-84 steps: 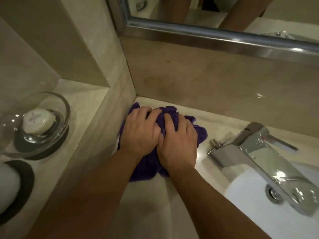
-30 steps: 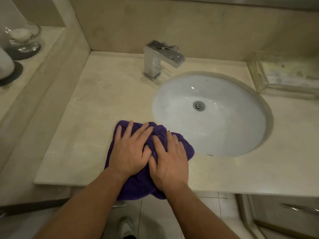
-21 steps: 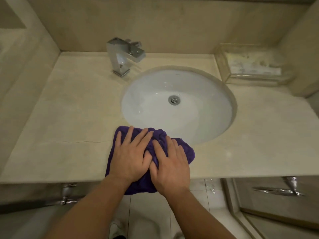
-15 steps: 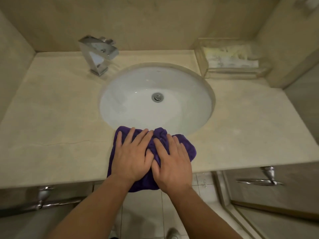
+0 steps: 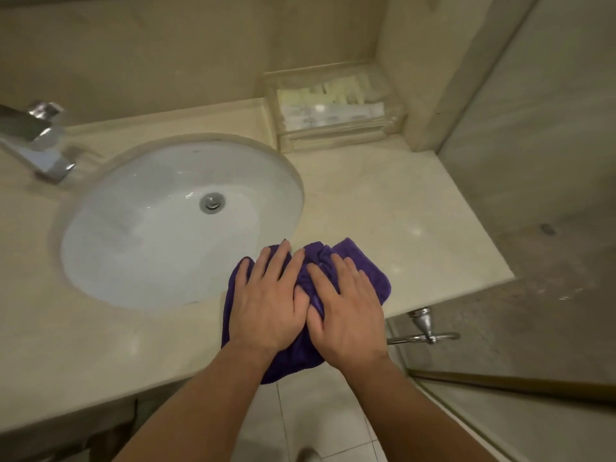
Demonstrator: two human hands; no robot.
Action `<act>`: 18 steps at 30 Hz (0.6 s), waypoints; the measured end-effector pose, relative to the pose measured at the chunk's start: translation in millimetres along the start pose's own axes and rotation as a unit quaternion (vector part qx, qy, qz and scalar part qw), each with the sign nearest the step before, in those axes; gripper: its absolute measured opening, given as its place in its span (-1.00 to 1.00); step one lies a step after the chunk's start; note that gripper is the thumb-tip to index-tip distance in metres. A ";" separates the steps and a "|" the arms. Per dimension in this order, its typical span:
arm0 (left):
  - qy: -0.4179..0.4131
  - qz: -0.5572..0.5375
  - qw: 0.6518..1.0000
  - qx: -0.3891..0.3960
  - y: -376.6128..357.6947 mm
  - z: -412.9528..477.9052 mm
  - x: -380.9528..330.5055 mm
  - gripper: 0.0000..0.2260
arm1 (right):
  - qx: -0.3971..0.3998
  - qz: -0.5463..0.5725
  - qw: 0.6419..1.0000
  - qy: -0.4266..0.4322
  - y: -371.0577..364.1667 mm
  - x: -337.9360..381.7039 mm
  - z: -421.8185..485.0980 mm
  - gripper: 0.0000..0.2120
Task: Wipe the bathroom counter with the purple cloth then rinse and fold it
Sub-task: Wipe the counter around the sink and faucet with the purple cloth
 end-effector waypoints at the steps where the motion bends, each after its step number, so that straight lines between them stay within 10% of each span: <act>1: -0.005 0.004 1.000 0.002 -0.3 7.1 -11.0 -0.46 | 0.000 0.000 1.000 -0.006 3.6 -11.5 1.1 -0.49; 18: -0.141 0.046 0.989 0.028 -0.7 115.0 -165.8 -0.43 | -0.031 0.025 0.989 -0.141 56.1 -166.0 16.0 -0.50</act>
Point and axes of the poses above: each hand's wrist, its own z-axis towards the middle knuckle, its own y-axis out of the back of the hand, x = y × z, the point moved 1 cm from there along z, towards the middle knuckle, and after that the axes turned 14 degrees about x, right-handed, at the moved point
